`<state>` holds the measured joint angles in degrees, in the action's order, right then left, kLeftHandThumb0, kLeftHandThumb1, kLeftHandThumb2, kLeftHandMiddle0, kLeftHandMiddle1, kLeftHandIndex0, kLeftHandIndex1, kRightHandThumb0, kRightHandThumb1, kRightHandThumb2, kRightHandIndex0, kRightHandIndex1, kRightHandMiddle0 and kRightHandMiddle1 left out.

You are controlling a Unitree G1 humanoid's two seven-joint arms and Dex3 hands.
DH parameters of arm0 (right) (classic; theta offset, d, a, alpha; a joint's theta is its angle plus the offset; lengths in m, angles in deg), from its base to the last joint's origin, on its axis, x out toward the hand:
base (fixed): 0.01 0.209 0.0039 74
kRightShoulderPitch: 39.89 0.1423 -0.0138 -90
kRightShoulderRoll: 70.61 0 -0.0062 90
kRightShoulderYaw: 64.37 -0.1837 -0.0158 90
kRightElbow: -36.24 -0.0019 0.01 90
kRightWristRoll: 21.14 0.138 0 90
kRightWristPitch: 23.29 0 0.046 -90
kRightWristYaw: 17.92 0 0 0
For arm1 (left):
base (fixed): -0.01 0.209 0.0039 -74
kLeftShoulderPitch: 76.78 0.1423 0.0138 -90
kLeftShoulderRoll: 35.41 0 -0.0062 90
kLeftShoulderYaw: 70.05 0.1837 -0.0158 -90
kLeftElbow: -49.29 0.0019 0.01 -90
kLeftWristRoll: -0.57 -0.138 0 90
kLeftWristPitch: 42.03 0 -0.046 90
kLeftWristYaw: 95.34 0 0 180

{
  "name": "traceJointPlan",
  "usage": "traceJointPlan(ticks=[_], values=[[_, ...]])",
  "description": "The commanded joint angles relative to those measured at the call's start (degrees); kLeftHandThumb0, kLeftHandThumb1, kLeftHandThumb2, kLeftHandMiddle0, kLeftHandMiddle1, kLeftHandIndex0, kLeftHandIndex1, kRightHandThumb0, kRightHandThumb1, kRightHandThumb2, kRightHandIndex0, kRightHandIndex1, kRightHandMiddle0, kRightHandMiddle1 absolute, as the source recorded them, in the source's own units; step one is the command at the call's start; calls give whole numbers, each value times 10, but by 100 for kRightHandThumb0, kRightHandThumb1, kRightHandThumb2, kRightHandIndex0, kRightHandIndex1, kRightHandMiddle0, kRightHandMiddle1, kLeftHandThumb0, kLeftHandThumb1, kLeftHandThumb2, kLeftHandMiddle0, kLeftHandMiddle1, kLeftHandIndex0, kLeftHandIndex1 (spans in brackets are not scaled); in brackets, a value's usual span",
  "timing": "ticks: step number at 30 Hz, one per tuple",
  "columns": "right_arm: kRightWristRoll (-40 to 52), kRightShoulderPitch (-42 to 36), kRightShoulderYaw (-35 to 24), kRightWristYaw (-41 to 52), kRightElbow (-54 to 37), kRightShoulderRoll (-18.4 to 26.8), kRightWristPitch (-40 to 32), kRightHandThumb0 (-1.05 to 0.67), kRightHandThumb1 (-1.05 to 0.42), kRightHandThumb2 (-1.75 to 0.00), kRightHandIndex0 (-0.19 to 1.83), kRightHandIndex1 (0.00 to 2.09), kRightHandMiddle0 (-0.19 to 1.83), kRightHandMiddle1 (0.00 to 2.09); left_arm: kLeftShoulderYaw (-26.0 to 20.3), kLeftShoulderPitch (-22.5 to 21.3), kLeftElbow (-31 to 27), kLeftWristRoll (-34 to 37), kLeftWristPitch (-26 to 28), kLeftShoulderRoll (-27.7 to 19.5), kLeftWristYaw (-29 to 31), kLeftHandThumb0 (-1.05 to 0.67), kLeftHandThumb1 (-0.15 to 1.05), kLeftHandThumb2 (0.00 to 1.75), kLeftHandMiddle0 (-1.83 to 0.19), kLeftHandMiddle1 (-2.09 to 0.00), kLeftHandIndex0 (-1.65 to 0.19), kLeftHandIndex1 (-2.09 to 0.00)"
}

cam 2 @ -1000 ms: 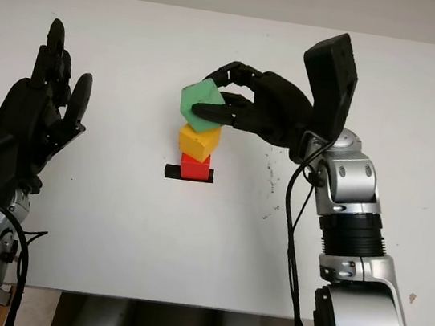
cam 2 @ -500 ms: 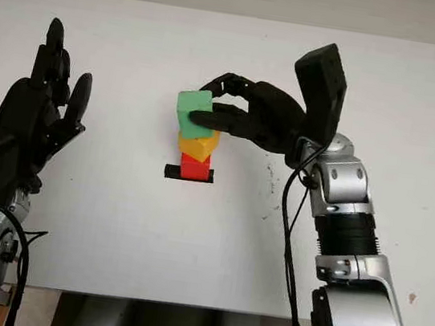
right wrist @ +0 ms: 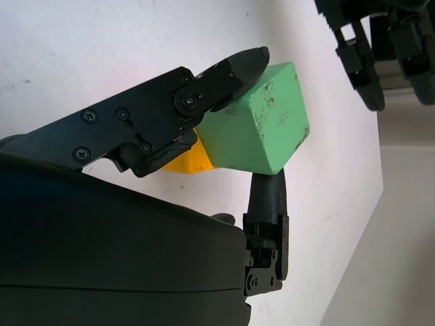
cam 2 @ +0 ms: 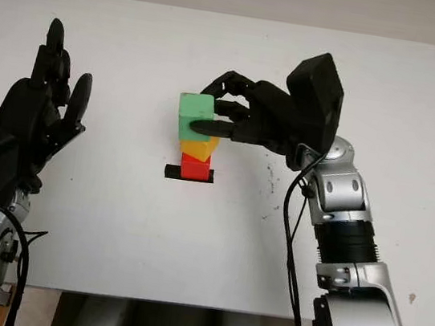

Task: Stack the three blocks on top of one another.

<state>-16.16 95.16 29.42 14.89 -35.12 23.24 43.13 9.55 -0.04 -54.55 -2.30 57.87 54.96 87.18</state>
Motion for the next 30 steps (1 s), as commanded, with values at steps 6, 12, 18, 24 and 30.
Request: traceJointPlan(ticks=[6,12,18,24,30], values=[[-5,-10,-8,-12,-9,8,0,-46,-95,-5,12,47,20,182,0,7,-5,-1,-5,-5,5,-68,105,60,19,0,19,0],[-1,-11,-13,-10,-12,10,-2,-46,-94,-5,12,46,20,181,0,5,-5,0,-4,0,3,-69,105,59,19,0,19,0],[-1,-11,-15,-11,-12,9,-6,-46,-94,-5,13,45,22,180,0,6,-4,-2,-4,-3,4,-69,105,60,19,0,19,0],[0,-11,-15,-5,-9,10,0,-48,-94,-5,13,44,22,180,-1,6,-5,1,-2,-2,4,-68,105,60,19,0,19,0],[11,-12,-12,32,-13,17,4,-52,-93,-5,4,29,1,148,-2,6,-5,6,-5,-1,6,-67,105,59,19,0,19,0]])
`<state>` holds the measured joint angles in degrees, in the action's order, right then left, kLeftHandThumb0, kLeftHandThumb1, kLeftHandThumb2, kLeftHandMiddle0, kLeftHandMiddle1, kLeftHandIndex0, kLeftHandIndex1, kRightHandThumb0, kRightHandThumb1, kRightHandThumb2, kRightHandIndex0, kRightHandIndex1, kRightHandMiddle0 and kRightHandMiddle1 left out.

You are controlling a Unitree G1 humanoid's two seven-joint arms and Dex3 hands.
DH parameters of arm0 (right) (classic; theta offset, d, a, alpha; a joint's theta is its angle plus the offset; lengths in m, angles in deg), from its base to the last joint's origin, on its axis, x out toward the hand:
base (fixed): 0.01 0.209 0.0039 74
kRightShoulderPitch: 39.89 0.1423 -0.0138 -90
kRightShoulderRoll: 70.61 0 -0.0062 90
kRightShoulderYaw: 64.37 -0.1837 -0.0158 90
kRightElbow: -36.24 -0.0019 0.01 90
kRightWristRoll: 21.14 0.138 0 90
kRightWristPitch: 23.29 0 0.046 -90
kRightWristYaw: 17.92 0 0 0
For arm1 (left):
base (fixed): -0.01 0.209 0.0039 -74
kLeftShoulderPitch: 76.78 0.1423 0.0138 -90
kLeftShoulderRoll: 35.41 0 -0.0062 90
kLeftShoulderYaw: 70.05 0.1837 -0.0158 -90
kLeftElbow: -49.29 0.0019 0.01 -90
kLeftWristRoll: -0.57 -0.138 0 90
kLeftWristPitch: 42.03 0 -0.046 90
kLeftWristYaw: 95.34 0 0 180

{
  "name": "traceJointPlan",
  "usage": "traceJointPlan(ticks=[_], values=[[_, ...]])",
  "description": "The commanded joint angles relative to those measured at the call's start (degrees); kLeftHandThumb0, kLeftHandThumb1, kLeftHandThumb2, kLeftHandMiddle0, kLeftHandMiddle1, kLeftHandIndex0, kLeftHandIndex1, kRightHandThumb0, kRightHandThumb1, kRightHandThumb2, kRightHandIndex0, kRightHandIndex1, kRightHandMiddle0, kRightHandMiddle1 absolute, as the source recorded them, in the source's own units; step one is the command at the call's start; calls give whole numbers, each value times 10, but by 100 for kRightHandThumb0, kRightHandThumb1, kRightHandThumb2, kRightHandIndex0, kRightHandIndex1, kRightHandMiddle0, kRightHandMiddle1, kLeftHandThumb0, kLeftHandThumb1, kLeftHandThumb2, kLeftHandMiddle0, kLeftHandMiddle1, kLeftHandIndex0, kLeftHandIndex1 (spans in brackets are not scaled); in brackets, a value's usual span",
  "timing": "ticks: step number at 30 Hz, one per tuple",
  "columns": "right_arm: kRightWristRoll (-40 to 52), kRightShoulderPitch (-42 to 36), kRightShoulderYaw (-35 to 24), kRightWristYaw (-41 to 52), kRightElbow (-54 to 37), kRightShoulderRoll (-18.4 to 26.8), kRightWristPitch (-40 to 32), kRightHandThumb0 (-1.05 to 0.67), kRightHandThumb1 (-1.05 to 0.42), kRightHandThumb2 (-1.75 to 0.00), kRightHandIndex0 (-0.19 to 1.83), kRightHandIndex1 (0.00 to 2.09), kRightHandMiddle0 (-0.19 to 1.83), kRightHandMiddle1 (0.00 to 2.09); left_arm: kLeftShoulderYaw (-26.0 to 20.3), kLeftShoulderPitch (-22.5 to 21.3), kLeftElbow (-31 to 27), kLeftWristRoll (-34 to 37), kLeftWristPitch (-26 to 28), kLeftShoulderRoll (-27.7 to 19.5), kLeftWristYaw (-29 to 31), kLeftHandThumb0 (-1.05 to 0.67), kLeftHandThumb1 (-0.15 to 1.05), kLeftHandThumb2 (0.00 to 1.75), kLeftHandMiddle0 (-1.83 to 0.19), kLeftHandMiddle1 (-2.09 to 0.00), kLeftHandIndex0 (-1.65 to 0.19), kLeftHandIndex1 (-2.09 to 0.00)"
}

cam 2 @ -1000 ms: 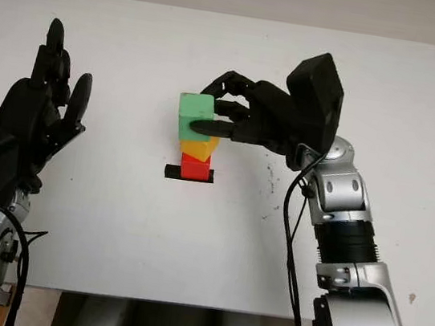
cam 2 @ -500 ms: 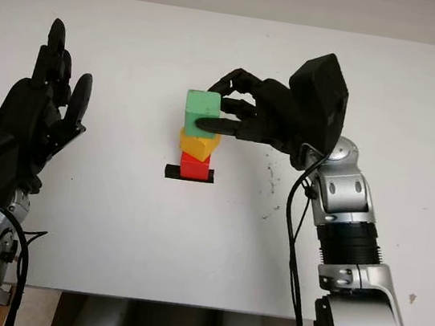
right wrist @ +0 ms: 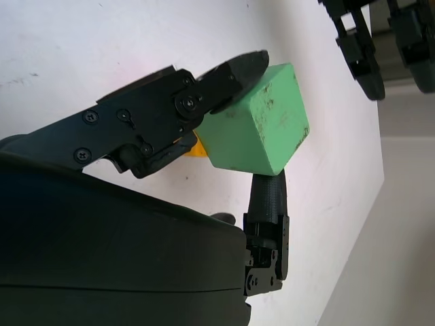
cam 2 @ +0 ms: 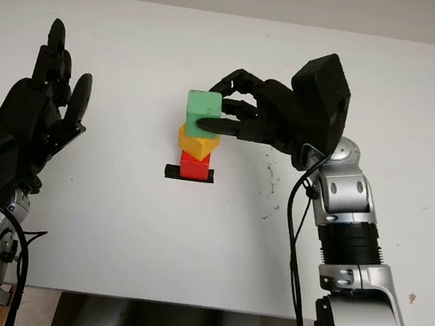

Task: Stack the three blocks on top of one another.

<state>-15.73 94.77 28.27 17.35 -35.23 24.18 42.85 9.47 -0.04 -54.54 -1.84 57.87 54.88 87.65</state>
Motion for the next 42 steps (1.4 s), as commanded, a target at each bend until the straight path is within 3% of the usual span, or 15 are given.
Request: traceJointPlan(ticks=[1,3,7,14,23,26,28,32,42], values=[[8,-10,-1,14,-14,8,9,-53,-92,-5,2,23,-4,131,0,6,-5,-1,-4,0,-1,-69,105,59,19,0,19,0],[7,-12,2,22,-20,11,12,-55,-91,-5,1,17,-6,113,1,7,-6,-3,-2,-1,-2,-70,105,58,19,0,19,0],[-2,-15,15,46,-35,23,26,-62,-90,-5,-16,4,-11,39,1,8,-7,-4,-2,1,-2,-68,105,59,19,0,19,0],[-2,-22,18,82,-37,35,70,-72,-89,-5,-19,0,-19,3,1,9,-7,-6,-2,0,-2,-67,105,60,19,0,19,0],[9,-44,-2,80,-46,33,127,-88,-90,-6,-19,0,-19,0,1,8,-6,-5,-3,2,-3,-67,105,59,19,0,19,0],[23,-61,-32,39,-64,21,142,-89,-99,-9,-19,0,-19,0,0,10,-7,-6,-4,3,-5,-67,105,59,19,0,19,0],[35,-72,-53,-1,-69,5,144,-85,-103,-37,-19,0,-19,0,1,10,-4,-7,-7,2,-5,-68,105,59,19,0,19,0],[47,-90,-83,-79,-65,-22,125,-76,-105,-63,-19,0,-19,0,0,8,1,-5,-8,3,-5,-69,105,59,19,0,19,0],[62,-129,-121,-204,-73,-65,100,-68,-105,-68,-19,0,-19,0,-2,9,-1,1,-3,6,-8,-69,105,56,19,0,19,0]])
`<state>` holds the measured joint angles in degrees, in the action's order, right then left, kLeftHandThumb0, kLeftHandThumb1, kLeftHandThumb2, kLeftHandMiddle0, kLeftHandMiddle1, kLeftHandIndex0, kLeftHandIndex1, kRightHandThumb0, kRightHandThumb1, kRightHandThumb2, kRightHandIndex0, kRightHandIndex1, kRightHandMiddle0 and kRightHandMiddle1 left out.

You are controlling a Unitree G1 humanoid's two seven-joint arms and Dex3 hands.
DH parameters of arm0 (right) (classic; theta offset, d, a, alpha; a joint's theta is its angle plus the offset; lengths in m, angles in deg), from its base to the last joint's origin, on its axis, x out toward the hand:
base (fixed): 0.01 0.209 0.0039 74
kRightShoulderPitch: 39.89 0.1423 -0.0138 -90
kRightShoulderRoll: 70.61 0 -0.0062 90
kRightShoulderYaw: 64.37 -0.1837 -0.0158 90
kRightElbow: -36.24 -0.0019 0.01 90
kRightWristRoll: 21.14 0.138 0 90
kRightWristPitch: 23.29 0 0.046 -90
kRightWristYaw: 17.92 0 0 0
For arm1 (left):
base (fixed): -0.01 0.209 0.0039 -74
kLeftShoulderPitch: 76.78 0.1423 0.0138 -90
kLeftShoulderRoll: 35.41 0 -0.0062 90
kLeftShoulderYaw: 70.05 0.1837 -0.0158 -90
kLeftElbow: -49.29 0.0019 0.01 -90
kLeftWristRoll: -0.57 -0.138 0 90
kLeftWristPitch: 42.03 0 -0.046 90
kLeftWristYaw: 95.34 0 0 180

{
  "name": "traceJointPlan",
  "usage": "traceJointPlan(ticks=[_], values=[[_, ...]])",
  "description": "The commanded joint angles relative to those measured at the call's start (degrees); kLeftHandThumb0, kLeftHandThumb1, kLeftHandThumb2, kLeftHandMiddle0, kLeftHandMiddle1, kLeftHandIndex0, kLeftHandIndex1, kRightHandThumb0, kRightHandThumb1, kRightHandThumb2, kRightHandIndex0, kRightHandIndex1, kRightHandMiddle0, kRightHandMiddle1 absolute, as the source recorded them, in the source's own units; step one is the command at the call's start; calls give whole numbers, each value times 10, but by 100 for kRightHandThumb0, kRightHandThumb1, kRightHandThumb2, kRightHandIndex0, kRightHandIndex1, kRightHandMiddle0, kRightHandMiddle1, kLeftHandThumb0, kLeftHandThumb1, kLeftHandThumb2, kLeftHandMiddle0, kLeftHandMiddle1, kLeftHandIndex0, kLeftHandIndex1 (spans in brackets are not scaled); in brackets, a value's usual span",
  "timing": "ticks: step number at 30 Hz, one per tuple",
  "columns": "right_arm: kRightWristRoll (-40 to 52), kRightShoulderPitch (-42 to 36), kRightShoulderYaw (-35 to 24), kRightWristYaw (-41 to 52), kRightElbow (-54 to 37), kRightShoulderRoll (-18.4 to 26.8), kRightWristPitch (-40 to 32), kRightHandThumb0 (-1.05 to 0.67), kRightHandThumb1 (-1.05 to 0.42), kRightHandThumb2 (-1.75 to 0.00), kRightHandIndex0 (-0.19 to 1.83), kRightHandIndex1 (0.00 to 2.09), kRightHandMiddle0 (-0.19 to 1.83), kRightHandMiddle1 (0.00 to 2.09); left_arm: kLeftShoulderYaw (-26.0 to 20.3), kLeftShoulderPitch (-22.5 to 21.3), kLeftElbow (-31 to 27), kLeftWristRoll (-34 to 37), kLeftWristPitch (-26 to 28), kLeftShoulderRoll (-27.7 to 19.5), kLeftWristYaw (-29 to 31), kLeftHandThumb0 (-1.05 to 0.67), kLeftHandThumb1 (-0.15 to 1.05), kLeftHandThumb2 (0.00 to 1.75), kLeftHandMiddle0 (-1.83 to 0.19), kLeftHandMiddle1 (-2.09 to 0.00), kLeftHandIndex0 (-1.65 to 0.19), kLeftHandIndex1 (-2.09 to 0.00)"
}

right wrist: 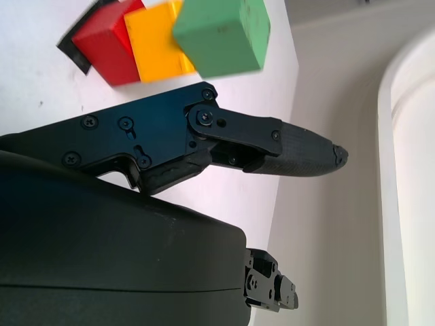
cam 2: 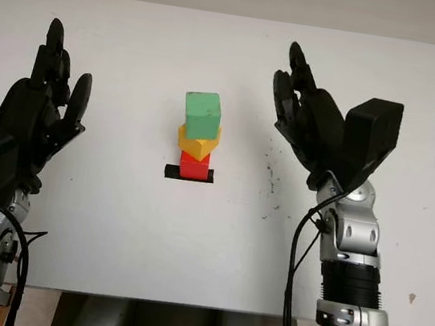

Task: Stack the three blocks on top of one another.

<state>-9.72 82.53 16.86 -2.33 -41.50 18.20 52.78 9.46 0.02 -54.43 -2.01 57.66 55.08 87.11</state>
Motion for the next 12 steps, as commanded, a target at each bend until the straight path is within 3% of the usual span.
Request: traceJointPlan(ticks=[1,12], values=[[2,-9,-8,-13,-8,-7,2,-67,-105,-69,-19,0,-19,0,-3,9,0,3,-3,6,-4,-70,105,55,19,-1,18,-1],[-13,-28,12,-45,-22,-21,-10,-64,-105,-73,-19,0,-19,0,-2,18,-1,4,18,4,1,-77,105,55,19,0,19,-1]])
